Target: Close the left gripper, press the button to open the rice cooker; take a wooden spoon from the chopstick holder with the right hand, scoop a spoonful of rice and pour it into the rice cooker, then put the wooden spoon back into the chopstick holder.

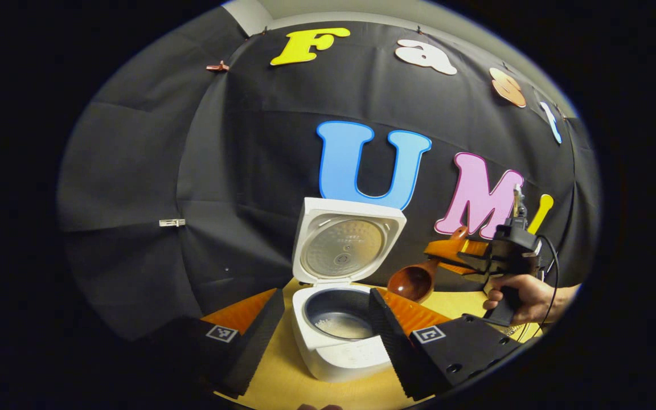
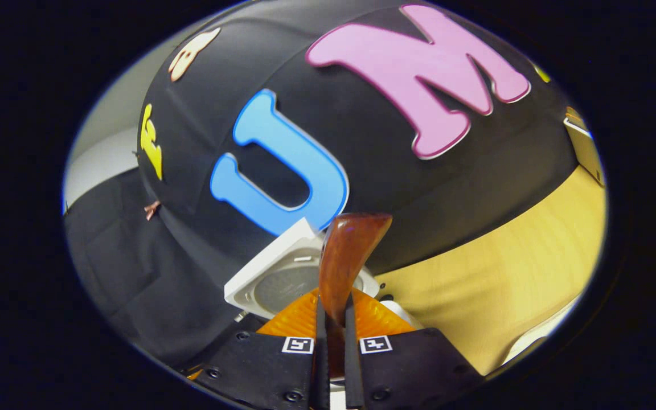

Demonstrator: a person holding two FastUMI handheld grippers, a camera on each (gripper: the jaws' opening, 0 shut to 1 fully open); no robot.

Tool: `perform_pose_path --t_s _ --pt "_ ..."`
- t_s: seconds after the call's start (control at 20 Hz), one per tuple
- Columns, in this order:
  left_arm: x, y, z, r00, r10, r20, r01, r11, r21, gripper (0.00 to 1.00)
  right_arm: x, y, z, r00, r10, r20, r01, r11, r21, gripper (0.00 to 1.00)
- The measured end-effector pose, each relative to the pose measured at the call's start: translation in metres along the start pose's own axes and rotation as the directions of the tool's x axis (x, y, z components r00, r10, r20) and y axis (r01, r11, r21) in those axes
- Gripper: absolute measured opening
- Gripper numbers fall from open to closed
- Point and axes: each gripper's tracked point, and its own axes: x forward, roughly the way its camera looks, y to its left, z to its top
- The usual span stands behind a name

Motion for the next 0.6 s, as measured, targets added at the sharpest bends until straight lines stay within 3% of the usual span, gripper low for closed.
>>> perform_pose_path --t_s 0.15,0.25,0.3,0.45,0.6 --pt "0.006 -0.023 -0.002 0.999 -0.035 -0.009 0.034 0.999 -0.032 0.95 -0.031 -0.019 0.042 0.996 -0.011 0.083 0.003 0.995 0.095 0.14" --pt "0.011 -0.04 -0.002 0.998 -0.056 -0.01 0.055 0.998 -0.037 0.92 -0.047 -0.042 0.069 0.989 -0.052 0.14 0.039 0.995 0.091 0.14" --pt "0.013 -0.048 -0.002 0.998 -0.066 -0.012 0.065 0.997 -0.035 0.95 -0.055 -0.059 0.082 0.983 -0.078 0.169 0.064 0.994 0.084 0.14" --pt "0.022 -0.07 -0.004 0.996 -0.092 -0.021 0.091 0.995 -0.026 0.95 -0.105 -0.122 0.136 0.953 -0.177 0.247 0.169 0.984 0.052 0.14" --pt "0.031 -0.092 -0.003 0.993 -0.111 -0.03 0.111 0.994 -0.023 0.95 -0.157 -0.192 0.175 0.911 -0.28 0.301 0.26 0.96 0.108 0.14"
